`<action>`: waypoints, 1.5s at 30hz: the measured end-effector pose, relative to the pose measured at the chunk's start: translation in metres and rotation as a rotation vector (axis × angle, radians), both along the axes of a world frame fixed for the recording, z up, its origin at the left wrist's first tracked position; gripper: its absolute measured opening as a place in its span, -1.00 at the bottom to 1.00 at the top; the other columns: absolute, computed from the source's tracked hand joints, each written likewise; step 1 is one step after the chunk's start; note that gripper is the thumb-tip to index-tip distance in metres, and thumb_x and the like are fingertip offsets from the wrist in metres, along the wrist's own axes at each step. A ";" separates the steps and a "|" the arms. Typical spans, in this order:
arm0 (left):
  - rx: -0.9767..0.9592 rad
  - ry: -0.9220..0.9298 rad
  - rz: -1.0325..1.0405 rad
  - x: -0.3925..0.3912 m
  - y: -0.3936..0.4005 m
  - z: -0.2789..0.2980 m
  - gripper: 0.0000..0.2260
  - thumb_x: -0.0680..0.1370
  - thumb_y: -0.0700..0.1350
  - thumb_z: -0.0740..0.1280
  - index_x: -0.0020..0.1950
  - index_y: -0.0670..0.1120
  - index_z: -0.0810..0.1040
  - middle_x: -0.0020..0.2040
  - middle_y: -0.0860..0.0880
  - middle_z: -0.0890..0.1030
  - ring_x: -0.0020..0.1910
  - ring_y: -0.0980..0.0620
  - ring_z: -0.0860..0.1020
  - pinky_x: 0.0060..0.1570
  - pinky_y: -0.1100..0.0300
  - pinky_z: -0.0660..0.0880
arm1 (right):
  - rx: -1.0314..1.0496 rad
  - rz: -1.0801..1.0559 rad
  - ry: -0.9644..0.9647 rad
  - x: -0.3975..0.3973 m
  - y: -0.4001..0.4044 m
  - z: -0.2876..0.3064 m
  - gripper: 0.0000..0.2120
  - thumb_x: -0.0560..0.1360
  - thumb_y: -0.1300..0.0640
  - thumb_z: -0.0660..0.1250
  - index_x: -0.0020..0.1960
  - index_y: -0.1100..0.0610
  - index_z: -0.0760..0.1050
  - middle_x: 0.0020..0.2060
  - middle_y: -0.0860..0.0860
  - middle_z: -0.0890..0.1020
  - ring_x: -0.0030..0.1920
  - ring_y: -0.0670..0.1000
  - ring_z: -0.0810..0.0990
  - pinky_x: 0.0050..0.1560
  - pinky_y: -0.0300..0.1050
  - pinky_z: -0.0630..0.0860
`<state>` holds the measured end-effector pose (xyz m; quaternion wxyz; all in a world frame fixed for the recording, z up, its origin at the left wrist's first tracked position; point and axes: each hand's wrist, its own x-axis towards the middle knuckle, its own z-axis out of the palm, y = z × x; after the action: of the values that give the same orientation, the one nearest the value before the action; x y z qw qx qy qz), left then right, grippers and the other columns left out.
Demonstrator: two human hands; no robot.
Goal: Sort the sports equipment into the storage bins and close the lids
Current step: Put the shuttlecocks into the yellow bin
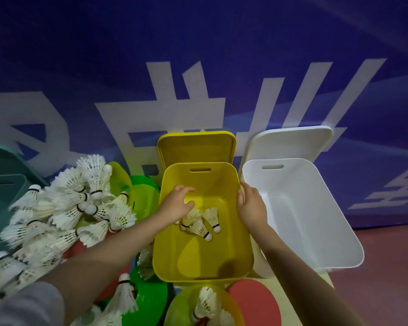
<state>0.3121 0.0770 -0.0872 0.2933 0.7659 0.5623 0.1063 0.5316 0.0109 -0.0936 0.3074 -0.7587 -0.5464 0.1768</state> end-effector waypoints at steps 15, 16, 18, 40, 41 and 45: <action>0.193 -0.397 0.121 -0.197 -0.063 0.077 -0.75 0.54 -0.24 0.30 0.17 0.00 0.55 0.11 0.00 0.48 0.04 0.08 0.53 0.02 0.23 0.43 | 0.254 0.181 0.052 -0.182 -0.034 0.055 -0.70 0.58 0.15 0.22 0.30 0.11 0.47 0.17 0.06 0.56 0.19 0.04 0.52 0.10 -0.07 0.47; 0.194 -0.385 0.137 -0.215 -0.064 0.075 -0.76 0.54 -0.23 0.30 0.17 0.00 0.56 0.12 0.00 0.49 0.05 0.07 0.53 0.02 0.21 0.45 | 0.255 0.203 0.064 -0.199 -0.034 0.056 -0.71 0.57 0.16 0.22 0.28 0.12 0.48 0.16 0.07 0.57 0.17 0.04 0.53 0.09 -0.08 0.47; 0.207 -0.330 0.157 -0.253 -0.063 0.071 -0.75 0.54 -0.19 0.31 0.19 0.02 0.55 0.14 0.00 0.48 0.08 0.07 0.51 0.04 0.21 0.45 | 0.231 0.273 0.041 -0.231 -0.031 0.055 -0.70 0.57 0.16 0.22 0.28 0.13 0.48 0.15 0.07 0.57 0.16 0.05 0.53 0.09 -0.06 0.47; 0.079 0.217 -0.457 -0.423 -0.009 0.037 -0.42 0.51 0.13 0.32 0.48 0.22 0.18 0.49 0.24 0.14 0.48 0.22 0.01 0.45 0.14 0.03 | -0.308 0.821 -0.401 -0.325 0.000 0.023 -0.43 0.53 0.19 0.19 0.51 -0.04 0.19 0.40 0.01 0.37 0.37 0.02 0.32 0.29 -0.13 0.32; 0.136 0.252 -0.488 -0.422 -0.007 0.035 -0.42 0.51 0.14 0.32 0.49 0.23 0.17 0.48 0.27 0.13 0.49 0.22 -0.01 0.43 0.14 0.02 | -0.334 0.824 -0.440 -0.326 0.000 0.023 -0.39 0.50 0.20 0.22 0.51 -0.02 0.17 0.43 0.02 0.33 0.41 0.03 0.27 0.33 -0.12 0.29; 0.254 0.208 -0.451 -0.417 -0.004 0.032 -0.46 0.48 0.27 0.27 0.44 0.24 0.27 0.34 0.24 0.32 0.38 0.20 0.17 0.32 0.23 0.10 | -0.371 0.849 -0.526 -0.329 0.004 0.014 -0.31 0.48 0.06 0.34 0.53 0.04 0.13 0.43 0.06 0.25 0.40 0.07 0.25 0.33 -0.11 0.26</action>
<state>-0.1048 0.0731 -0.0553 0.1518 0.9091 0.3869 0.0289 0.2027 0.0150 -0.0795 -0.0778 -0.5310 -0.8237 0.1831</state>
